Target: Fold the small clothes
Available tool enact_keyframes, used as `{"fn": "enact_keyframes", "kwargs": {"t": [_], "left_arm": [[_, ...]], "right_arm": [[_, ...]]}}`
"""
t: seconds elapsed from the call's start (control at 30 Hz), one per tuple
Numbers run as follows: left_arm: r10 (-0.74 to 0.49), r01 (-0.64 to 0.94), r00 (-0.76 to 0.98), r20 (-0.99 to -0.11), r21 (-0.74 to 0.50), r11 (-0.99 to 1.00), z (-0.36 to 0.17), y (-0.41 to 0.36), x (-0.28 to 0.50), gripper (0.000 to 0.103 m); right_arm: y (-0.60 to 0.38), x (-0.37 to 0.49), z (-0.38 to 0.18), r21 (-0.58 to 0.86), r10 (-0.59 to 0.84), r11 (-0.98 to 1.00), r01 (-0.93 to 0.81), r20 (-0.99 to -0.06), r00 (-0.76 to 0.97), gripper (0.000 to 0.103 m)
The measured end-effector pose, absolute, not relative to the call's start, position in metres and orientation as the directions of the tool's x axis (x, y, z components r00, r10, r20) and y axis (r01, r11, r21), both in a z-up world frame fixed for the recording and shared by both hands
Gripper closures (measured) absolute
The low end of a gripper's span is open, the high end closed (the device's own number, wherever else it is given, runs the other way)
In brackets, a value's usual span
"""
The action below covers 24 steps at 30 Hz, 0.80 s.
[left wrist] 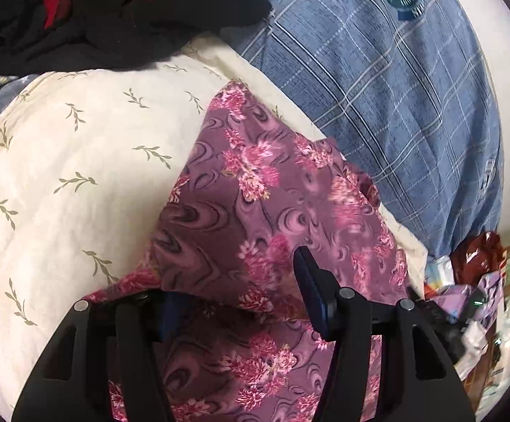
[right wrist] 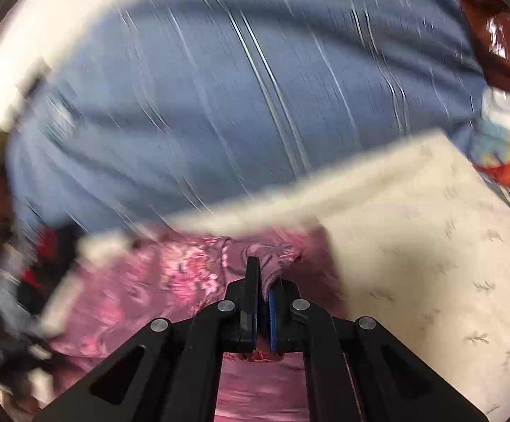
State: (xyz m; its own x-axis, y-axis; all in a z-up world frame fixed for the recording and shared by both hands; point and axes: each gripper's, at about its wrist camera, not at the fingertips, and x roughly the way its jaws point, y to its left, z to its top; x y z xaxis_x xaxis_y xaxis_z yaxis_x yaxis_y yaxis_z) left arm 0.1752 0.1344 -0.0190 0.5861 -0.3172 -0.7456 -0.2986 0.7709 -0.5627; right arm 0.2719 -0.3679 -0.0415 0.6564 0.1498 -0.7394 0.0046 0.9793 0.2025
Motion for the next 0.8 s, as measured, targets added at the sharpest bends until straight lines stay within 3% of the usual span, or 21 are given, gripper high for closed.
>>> {"fn": "enact_keyframes", "kwargs": {"t": [0.07, 0.13, 0.23, 0.4, 0.47, 0.57, 0.63, 0.67, 0.77, 0.8], "left_arm": [[-0.33, -0.282, 0.584, -0.742, -0.566, 0.774, -0.021, 0.135, 0.174, 0.046], [-0.357, -0.284, 0.563, -0.745, -0.58, 0.763, -0.02, 0.135, 0.168, 0.046], [-0.493, -0.251, 0.548, -0.676, -0.695, 0.674, -0.006, 0.131, 0.136, 0.046], [-0.452, -0.166, 0.611, -0.65, -0.664, 0.729, 0.038, 0.13, 0.12, 0.045], [-0.404, -0.176, 0.602, -0.689, -0.608, 0.774, 0.043, 0.134, 0.144, 0.038], [-0.421, -0.197, 0.54, -0.729, -0.596, 0.779, 0.027, 0.136, 0.176, 0.038], [-0.376, -0.226, 0.512, -0.773, -0.543, 0.809, 0.013, 0.134, 0.19, 0.038], [-0.356, -0.242, 0.491, -0.795, -0.517, 0.821, 0.004, 0.133, 0.196, 0.038], [-0.345, -0.281, 0.444, -0.827, -0.494, 0.823, -0.02, 0.129, 0.205, 0.038], [-0.329, -0.271, 0.452, -0.829, -0.478, 0.835, -0.017, 0.127, 0.203, 0.038]], "right_arm": [[-0.373, 0.266, -0.054, 0.211, 0.148, 0.977, 0.021, -0.75, 0.645, 0.1], [-0.383, 0.253, -0.044, 0.279, 0.164, 0.958, 0.064, -0.72, 0.674, 0.091], [-0.394, 0.231, -0.027, 0.388, 0.25, 0.921, 0.04, -0.665, 0.704, 0.09], [-0.376, 0.219, -0.016, 0.406, 0.322, 0.912, -0.056, -0.625, 0.711, 0.08], [-0.368, 0.228, -0.024, 0.439, 0.342, 0.898, -0.034, -0.646, 0.682, 0.08], [-0.37, 0.223, -0.04, 0.589, 0.445, 0.808, 0.0, -0.611, 0.654, 0.078], [-0.371, 0.218, -0.052, 0.667, 0.503, 0.745, 0.023, -0.584, 0.637, 0.064], [-0.368, 0.221, -0.059, 0.679, 0.51, 0.733, 0.043, -0.589, 0.626, 0.062], [-0.362, 0.238, -0.074, 0.694, 0.513, 0.716, 0.079, -0.6, 0.614, 0.062], [-0.363, 0.242, -0.075, 0.703, 0.512, 0.706, 0.086, -0.591, 0.623, 0.066]]}}
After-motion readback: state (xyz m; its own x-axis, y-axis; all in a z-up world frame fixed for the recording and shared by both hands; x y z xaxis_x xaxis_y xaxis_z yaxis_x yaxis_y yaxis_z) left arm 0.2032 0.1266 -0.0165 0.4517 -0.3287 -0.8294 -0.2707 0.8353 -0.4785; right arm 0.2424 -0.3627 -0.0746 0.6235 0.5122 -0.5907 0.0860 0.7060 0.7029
